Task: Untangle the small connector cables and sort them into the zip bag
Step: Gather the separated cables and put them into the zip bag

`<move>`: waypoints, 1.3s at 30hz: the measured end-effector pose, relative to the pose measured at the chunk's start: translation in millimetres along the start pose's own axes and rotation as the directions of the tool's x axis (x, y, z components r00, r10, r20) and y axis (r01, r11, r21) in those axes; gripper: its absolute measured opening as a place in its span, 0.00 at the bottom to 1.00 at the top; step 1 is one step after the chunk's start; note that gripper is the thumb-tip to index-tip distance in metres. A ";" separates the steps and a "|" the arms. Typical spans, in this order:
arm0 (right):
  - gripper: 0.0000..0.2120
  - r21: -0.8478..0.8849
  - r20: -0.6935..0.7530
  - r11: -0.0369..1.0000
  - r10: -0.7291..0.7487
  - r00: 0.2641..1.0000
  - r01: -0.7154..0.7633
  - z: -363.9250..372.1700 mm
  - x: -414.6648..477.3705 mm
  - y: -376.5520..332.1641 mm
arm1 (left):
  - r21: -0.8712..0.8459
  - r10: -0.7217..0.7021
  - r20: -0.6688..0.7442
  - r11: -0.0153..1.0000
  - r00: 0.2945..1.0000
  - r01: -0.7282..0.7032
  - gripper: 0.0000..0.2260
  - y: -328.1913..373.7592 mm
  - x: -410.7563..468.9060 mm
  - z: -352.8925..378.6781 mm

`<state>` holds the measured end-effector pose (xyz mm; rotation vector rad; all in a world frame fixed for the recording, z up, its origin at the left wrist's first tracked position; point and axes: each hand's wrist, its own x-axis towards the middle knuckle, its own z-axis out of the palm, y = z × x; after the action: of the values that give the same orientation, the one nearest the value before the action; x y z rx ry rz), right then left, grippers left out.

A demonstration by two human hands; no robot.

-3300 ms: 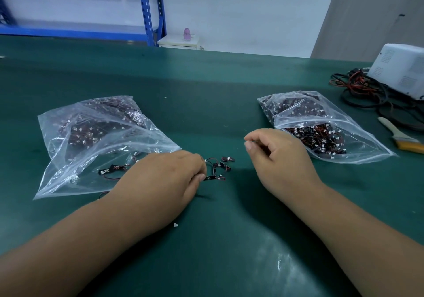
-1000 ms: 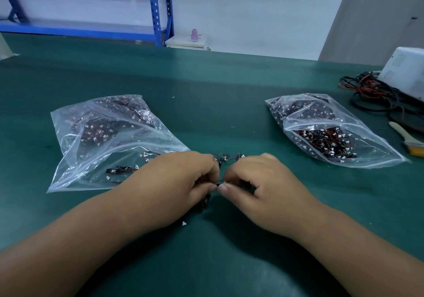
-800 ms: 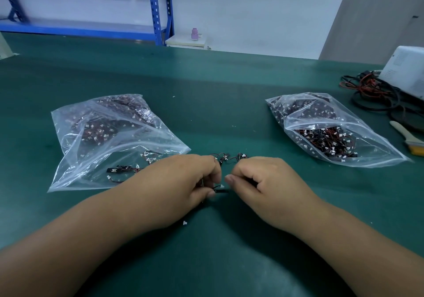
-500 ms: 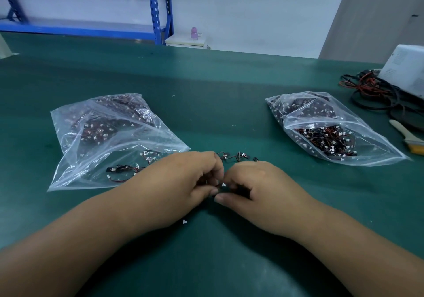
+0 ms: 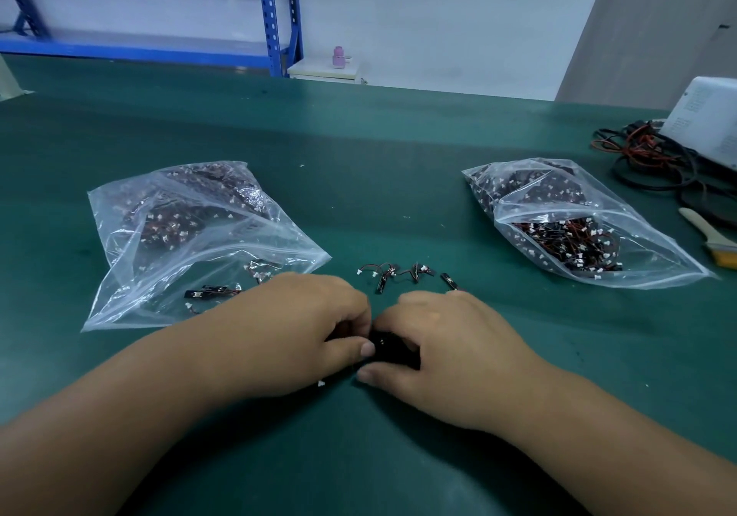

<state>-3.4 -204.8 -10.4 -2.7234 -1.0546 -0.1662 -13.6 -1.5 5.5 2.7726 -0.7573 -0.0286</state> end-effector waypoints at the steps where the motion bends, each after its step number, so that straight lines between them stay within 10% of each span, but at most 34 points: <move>1: 0.24 0.020 -0.022 1.000 0.008 1.000 -0.007 2.0 -0.5 -2.2 | -0.014 0.001 0.003 1.000 1.000 -0.001 0.06 1.6 0.3 0.5; 11: 0.08 0.096 -0.033 0.994 0.048 0.998 -0.045 1.3 0.9 2.5 | -0.207 -0.107 -0.145 0.975 0.984 0.076 0.07 1.9 3.9 0.7; 19: 0.30 0.117 -0.018 0.990 0.082 0.996 -0.079 -1.2 0.3 10.2 | -0.348 -0.091 -0.252 0.937 0.963 -0.003 0.11 3.6 5.7 4.6; 24: 0.17 0.132 -0.139 0.991 0.028 0.990 -0.009 8.7 3.2 3.8 | -0.443 -0.027 -0.273 0.891 0.962 -0.101 0.12 9.1 4.0 5.0; 39: 0.22 0.484 -0.204 0.856 0.314 0.927 -0.183 2.3 3.9 39.2 | -0.129 -0.112 -0.315 0.989 0.943 0.074 0.06 -5.9 5.7 -0.5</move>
<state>26.0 -229.9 -18.1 -2.2901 -0.5603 -0.2155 -5.7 0.7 4.7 2.6075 -0.5221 0.3426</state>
